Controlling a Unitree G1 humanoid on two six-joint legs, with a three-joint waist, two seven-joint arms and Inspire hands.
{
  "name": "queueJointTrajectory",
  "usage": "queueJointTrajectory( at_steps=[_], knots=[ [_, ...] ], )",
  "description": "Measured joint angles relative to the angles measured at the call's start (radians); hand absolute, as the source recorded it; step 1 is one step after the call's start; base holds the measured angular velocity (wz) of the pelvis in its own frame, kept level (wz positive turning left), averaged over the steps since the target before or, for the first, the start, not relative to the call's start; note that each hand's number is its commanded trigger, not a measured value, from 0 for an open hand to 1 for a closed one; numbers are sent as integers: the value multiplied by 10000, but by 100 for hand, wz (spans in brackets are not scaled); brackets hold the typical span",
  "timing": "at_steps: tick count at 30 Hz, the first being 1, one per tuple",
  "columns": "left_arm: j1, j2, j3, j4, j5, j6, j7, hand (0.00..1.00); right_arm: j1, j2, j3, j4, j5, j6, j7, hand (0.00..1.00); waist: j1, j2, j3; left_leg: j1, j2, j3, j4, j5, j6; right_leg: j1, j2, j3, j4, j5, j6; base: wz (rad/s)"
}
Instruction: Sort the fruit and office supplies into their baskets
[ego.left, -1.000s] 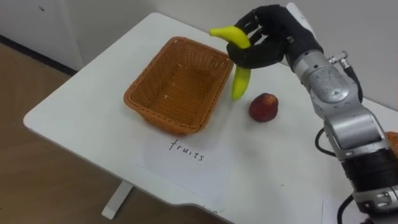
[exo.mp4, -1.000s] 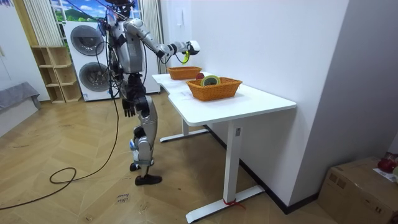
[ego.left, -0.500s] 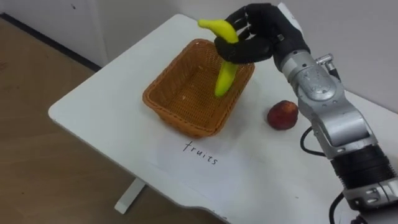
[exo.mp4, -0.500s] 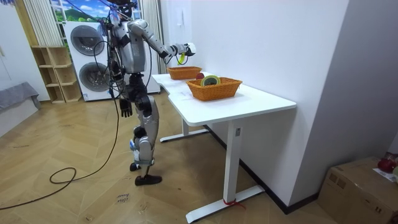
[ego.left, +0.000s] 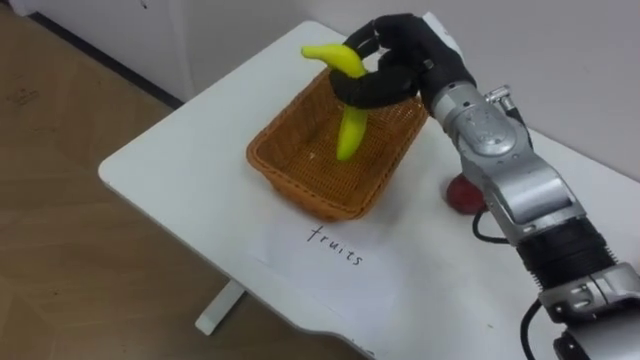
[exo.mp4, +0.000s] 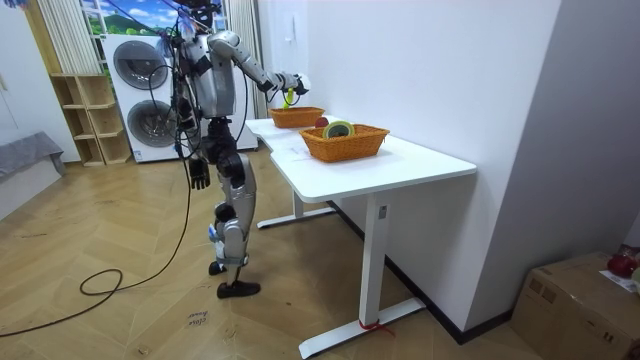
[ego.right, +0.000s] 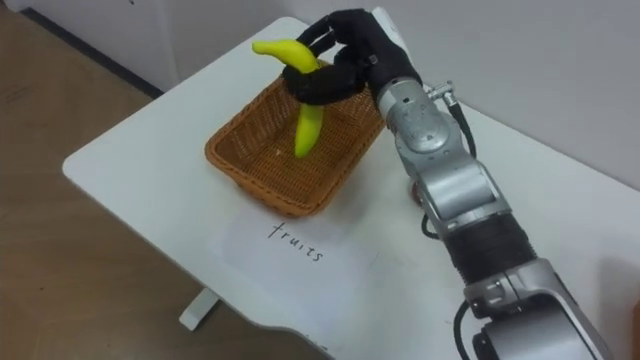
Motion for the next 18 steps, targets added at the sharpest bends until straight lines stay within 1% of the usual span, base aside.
queueJointTrajectory(
  at_steps=[4, 8, 9, 10, 11, 18],
  knots=[
    [-11, 0, -16, 0, -2, -1, 0, 0, -1, 14, 431, 310, 107, 3, -5, 100, 2, -43, -8, 8, -59, -5, 6, 21, 36, 28, -13, 3, -2, -7, 12, 0],
    [10, 32, 0, 17, -3, -3, 5, 0, 1, 13, 553, 394, 334, 19, -12, 100, 7, -61, -4, 26, -107, -4, 4, 47, 80, 44, -64, 11, -7, -7, 13, 0],
    [7, 59, 1, 24, -5, -7, 17, 0, 1, 14, 593, 433, 450, 19, -19, 100, 6, -79, 0, 47, -111, -1, 6, 49, 82, 61, -111, 14, -8, -11, 18, 0],
    [7, 84, 2, 39, -18, -10, 27, 0, 1, 13, 691, 493, 493, 15, -60, 100, 3, -59, 32, 111, -121, -2, 6, 49, 83, 98, -120, 18, -14, -29, 48, 0],
    [7, 91, 3, 50, -21, -10, 28, 0, 1, 13, 760, 545, 496, 11, -84, 100, 2, -72, 31, 133, -127, -2, 4, 49, 83, 121, -127, 21, -14, -40, 66, 0],
    [9, 92, -3, 82, -39, -50, 31, 0, 1, 14, 849, 786, 529, 1, -85, 100, -23, -99, 46, 182, -121, 12, -77, 48, 84, 202, -57, 18, -8, -48, 78, 0]
  ],
)
